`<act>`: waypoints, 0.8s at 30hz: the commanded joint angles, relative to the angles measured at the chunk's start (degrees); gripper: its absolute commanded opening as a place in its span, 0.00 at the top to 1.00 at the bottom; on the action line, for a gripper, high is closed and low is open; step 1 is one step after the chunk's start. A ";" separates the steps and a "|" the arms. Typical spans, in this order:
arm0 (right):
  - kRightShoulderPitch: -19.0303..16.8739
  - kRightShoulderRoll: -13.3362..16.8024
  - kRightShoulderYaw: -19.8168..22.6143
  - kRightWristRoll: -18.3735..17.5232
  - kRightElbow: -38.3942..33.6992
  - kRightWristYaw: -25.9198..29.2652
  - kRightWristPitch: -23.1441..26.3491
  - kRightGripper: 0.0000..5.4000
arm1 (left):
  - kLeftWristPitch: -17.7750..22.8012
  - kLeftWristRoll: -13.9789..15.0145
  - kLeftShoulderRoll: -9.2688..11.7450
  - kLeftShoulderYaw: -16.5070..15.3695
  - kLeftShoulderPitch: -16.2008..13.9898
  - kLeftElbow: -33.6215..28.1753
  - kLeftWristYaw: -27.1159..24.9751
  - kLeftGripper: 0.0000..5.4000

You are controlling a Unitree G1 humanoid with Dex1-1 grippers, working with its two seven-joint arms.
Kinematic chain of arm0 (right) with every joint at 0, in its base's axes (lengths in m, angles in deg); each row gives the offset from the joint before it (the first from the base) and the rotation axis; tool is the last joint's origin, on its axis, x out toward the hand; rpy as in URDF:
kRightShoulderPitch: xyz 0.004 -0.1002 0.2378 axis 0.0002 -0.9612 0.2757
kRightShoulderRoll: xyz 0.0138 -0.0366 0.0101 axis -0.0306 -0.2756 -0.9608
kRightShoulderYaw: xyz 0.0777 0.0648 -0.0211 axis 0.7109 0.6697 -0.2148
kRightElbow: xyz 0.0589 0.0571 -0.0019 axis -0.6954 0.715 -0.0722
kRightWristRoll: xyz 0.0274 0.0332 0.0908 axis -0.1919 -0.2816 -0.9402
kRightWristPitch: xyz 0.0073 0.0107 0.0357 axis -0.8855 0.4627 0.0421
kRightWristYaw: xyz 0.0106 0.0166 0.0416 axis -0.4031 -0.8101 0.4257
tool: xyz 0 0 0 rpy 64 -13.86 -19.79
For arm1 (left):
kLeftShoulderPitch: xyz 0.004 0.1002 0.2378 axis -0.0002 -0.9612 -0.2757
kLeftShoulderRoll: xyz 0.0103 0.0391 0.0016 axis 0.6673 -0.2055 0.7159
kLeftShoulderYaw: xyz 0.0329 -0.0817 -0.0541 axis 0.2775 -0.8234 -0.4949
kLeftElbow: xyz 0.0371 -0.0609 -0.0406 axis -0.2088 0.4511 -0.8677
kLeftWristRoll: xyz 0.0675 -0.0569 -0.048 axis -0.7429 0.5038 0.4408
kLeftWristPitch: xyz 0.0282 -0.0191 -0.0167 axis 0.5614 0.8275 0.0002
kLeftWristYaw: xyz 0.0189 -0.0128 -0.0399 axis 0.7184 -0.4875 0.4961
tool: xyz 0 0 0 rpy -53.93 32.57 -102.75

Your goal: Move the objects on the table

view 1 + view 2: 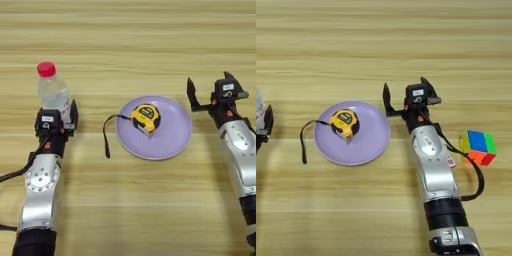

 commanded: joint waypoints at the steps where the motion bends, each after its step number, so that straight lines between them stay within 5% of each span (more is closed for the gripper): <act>1: -0.25 -0.11 0.18 -0.60 -1.30 0.50 1.43 0.00 | -3.17 0.32 0.34 -0.10 2.33 3.41 0.02 0.42; 24: -0.57 -0.22 0.64 -1.43 -2.31 0.90 2.98 0.00 | -10.40 -0.18 -0.37 0.77 5.43 16.80 0.44 0.42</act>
